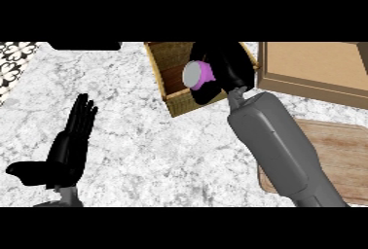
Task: Pick the can from the cutting board and place it in the basket
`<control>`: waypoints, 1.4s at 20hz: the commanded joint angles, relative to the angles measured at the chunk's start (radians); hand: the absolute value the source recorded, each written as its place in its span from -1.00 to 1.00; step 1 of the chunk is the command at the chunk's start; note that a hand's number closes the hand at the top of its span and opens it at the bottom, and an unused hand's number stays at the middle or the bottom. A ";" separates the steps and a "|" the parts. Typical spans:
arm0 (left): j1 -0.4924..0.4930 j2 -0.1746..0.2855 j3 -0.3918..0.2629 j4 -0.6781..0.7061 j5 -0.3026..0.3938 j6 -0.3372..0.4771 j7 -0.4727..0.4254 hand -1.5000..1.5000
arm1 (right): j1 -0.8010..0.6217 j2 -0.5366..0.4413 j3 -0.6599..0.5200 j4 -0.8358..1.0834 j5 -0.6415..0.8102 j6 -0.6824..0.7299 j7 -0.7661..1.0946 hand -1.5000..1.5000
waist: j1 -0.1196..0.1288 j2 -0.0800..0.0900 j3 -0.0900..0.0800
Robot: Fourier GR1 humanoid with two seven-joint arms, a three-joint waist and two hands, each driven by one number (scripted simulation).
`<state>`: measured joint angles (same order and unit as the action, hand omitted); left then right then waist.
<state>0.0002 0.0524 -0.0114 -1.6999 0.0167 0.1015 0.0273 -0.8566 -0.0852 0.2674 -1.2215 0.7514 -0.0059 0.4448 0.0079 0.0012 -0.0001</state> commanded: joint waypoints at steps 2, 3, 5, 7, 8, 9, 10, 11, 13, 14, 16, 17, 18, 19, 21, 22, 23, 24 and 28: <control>0.017 0.000 0.004 -0.018 0.015 -0.019 -0.011 0.00 | 0.028 0.019 -0.052 0.061 0.019 -0.035 -0.089 1.00 | -0.001 -0.001 0.000; -0.039 0.006 0.037 0.057 0.012 -0.007 -0.036 0.00 | -0.023 0.020 -0.086 0.128 0.005 -0.026 -0.106 1.00 | 0.000 0.000 0.000; -0.025 -0.007 0.007 0.032 0.009 -0.011 -0.014 0.00 | -0.049 -0.009 -0.130 0.155 -0.015 0.008 -0.119 1.00 | 0.000 0.000 0.000; -0.006 -0.012 0.005 0.025 -0.010 0.005 -0.031 0.00 | 0.105 0.017 -0.078 0.074 0.039 -0.084 -0.097 1.00 | -0.006 -0.002 0.000; 0.056 0.020 0.025 0.012 0.019 -0.042 -0.067 0.00 | 0.023 -0.010 -0.151 0.157 0.013 -0.094 -0.119 1.00 | 0.003 0.000 0.000; 0.012 0.002 0.004 -0.016 0.002 -0.012 0.004 0.00 | -0.010 0.004 -0.165 0.214 0.014 -0.090 -0.129 1.00 | 0.003 0.000 0.000; 0.010 -0.022 -0.026 -0.024 -0.022 0.009 0.014 0.00 | -0.010 0.001 -0.171 0.239 0.015 -0.089 -0.142 1.00 | 0.002 0.000 0.000; -0.032 0.015 0.033 0.040 0.016 -0.027 -0.019 0.00 | -0.004 0.036 -0.145 0.241 0.025 -0.083 -0.146 -1.00 | 0.000 0.000 0.000; -0.045 -0.022 -0.008 0.028 -0.018 0.012 0.012 0.00 | -0.052 -0.003 -0.171 0.327 0.019 -0.062 -0.209 -1.00 | 0.004 0.002 0.000; 0.031 -0.036 -0.034 0.012 -0.030 0.001 -0.048 0.00 | -0.088 0.051 -0.169 0.380 0.044 -0.131 -0.198 -1.00 | 0.010 0.003 0.000; -0.034 -0.031 -0.007 0.035 -0.017 0.016 0.007 0.00 | -0.015 0.061 -0.150 0.309 0.051 -0.131 -0.210 -1.00 | 0.001 0.000 0.000; 0.037 -0.030 -0.021 -0.004 -0.040 0.018 -0.042 0.00 | 0.008 0.025 -0.184 0.270 0.012 -0.114 -0.250 -1.00 | 0.000 -0.001 0.000; -0.086 -0.028 -0.001 0.041 -0.022 0.022 0.010 0.00 | -0.095 0.043 -0.227 0.418 0.000 -0.155 -0.289 -1.00 | 0.008 0.004 0.000; -0.014 -0.039 -0.018 0.043 -0.046 0.029 -0.049 0.00 | -0.008 0.057 -0.194 0.285 0.002 -0.136 -0.264 -1.00 | -0.001 -0.001 0.000; -0.012 -0.008 0.010 -0.007 -0.008 0.003 0.015 0.00 | -0.065 0.026 -0.256 0.302 -0.050 -0.130 -0.306 -1.00 | 0.004 0.000 0.000; -0.009 -0.018 -0.002 -0.004 -0.002 -0.003 0.013 0.00 | -0.031 0.070 -0.235 0.309 -0.020 -0.217 -0.329 -1.00 | 0.004 0.001 0.000; -0.014 -0.011 0.017 0.040 -0.009 -0.002 -0.042 0.00 | -0.051 0.055 -0.243 0.209 -0.045 -0.159 -0.271 -1.00 | -0.005 -0.002 0.000; -0.043 0.010 0.029 0.025 0.002 -0.012 0.014 0.00 | 0.000 0.074 -0.221 0.170 -0.032 -0.184 -0.281 -1.00 | -0.007 -0.003 0.000; 0.027 -0.004 0.014 0.003 0.013 -0.029 -0.033 0.00 | -0.068 0.017 -0.276 0.122 -0.032 -0.206 -0.245 -1.00 | -0.006 -0.004 0.000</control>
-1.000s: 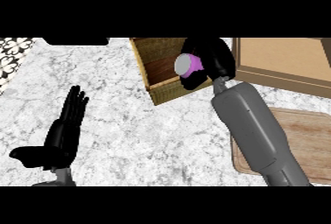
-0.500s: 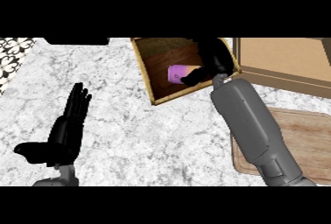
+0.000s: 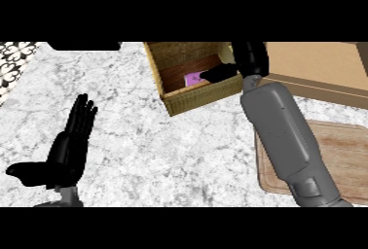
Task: Pick the can from the cutting board and place it in the basket
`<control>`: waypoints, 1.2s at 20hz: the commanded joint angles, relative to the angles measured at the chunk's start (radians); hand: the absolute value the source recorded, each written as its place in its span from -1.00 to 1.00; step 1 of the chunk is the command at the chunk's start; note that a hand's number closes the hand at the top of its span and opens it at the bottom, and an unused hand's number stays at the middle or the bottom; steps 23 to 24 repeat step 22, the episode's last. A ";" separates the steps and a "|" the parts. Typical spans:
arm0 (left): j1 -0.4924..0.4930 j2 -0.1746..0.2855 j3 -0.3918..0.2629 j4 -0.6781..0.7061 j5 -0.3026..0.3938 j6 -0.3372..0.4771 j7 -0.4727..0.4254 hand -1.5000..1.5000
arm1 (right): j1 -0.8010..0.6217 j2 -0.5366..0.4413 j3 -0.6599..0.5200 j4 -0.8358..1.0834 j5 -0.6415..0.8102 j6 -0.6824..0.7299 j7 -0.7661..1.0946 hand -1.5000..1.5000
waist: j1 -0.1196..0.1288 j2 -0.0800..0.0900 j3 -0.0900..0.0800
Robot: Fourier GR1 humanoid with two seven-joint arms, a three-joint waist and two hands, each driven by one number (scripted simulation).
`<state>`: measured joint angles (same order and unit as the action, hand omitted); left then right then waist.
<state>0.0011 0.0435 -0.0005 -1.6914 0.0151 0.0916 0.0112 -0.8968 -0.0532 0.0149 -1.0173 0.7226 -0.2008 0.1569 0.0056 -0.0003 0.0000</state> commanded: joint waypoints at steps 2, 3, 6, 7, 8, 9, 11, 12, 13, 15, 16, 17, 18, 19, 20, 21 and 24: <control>-0.051 -0.005 0.020 0.097 -0.003 0.003 -0.037 0.00 | -0.021 -0.037 -0.058 -0.049 -0.016 -0.044 -0.007 -1.00 | -0.005 0.001 0.000; -0.038 -0.019 0.000 0.064 -0.018 0.022 -0.018 0.00 | -0.003 -0.056 -0.081 -0.033 -0.027 -0.062 -0.035 -1.00 | -0.002 0.001 0.000; -0.014 -0.025 -0.024 -0.022 -0.047 0.051 0.034 0.00 | 0.034 -0.129 -0.086 -0.176 -0.033 0.036 0.053 -1.00 | -0.012 -0.004 0.000; 0.037 0.007 0.004 0.021 -0.003 -0.015 -0.037 0.00 | -0.030 -0.083 -0.070 -0.125 0.016 -0.018 0.107 -1.00 | -0.001 -0.001 0.000; -0.005 -0.038 -0.014 0.098 -0.046 0.035 -0.092 0.00 | 0.040 -0.152 -0.129 -0.167 -0.056 0.022 0.041 -1.00 | -0.013 -0.001 0.000; 0.030 0.002 -0.019 -0.078 -0.013 0.009 0.074 0.00 | 0.070 -0.131 -0.126 -0.215 -0.047 -0.005 0.080 -1.00 | -0.007 -0.005 0.000; 0.064 -0.019 -0.043 -0.039 -0.040 0.012 -0.019 0.00 | 0.060 -0.120 -0.189 -0.197 -0.102 -0.037 0.079 -1.00 | -0.003 -0.002 0.000; -0.015 -0.016 -0.012 0.008 -0.019 0.016 0.001 0.00 | 0.041 -0.149 -0.211 -0.233 -0.143 0.025 0.112 -1.00 | -0.010 -0.002 0.000; -0.010 0.031 0.025 -0.065 0.014 -0.009 0.061 0.00 | 0.053 -0.189 -0.249 -0.211 -0.185 0.043 0.053 -1.00 | -0.004 -0.002 0.001; 0.018 0.005 0.005 -0.033 0.009 -0.009 0.020 0.00 | 0.049 -0.233 -0.278 -0.233 -0.239 0.110 0.062 -1.00 | -0.004 -0.001 0.000; -0.049 0.011 0.021 0.006 0.016 -0.005 0.059 0.00 | 0.093 -0.258 -0.283 -0.288 -0.276 0.155 0.030 -1.00 | -0.012 -0.001 0.000; 0.018 -0.017 -0.006 0.020 -0.017 0.008 -0.038 0.00 | 0.104 -0.254 -0.255 -0.343 -0.254 0.155 0.065 -1.00 | -0.008 -0.002 0.000; 0.022 -0.023 -0.036 -0.079 -0.023 0.024 0.071 0.00 | 0.164 -0.262 -0.288 -0.335 -0.300 0.165 0.002 -1.00 | -0.007 -0.002 0.000; -0.031 0.030 0.045 0.012 0.022 -0.021 0.011 0.00 | 0.144 -0.258 -0.295 -0.307 -0.336 0.190 -0.010 -1.00 | -0.007 0.000 0.000; -0.004 -0.019 -0.020 -0.040 -0.028 0.028 0.042 0.00 | 0.095 -0.267 -0.311 -0.306 -0.365 0.207 0.016 -1.00 | -0.004 -0.001 0.000; -0.025 -0.007 0.015 0.075 -0.011 0.002 -0.039 0.00 | 0.076 -0.317 -0.343 -0.275 -0.398 0.252 -0.001 -1.00 | -0.006 0.001 0.000; -0.002 -0.023 -0.023 -0.012 -0.032 0.023 0.008 0.00 | 0.160 -0.301 -0.337 -0.364 -0.425 0.267 -0.008 -1.00 | -0.009 -0.002 0.000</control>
